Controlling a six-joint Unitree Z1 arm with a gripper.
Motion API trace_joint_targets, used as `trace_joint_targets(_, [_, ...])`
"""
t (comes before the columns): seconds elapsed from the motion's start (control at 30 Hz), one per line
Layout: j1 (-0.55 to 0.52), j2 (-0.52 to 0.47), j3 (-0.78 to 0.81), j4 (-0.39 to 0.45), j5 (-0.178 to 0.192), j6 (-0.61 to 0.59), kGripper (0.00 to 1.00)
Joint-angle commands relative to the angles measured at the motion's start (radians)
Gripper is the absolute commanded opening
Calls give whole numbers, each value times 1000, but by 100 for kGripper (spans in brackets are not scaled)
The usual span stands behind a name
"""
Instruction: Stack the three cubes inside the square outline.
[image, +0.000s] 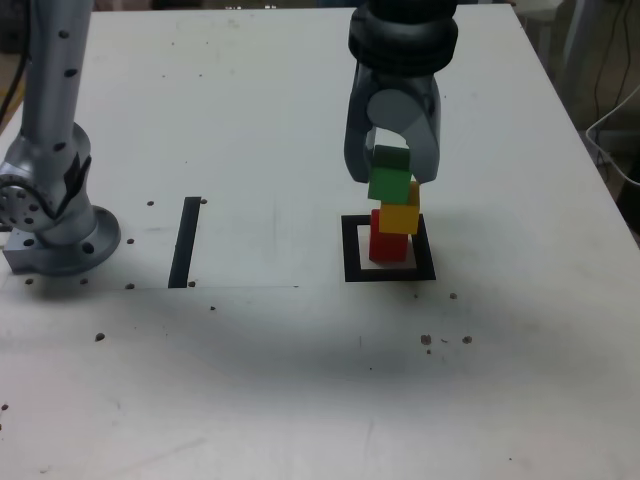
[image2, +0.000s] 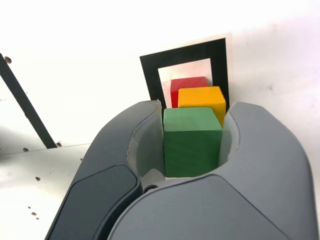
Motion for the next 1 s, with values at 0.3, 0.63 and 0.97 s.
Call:
trace_joint_targets(0.3, [2, 8, 10, -16, -5, 7, 88])
trace_joint_targets(0.63, [2, 4, 14, -24, 2, 6, 99])
trace_joint_targets(0.97, [2, -26, 30, -20, 4, 6, 99])
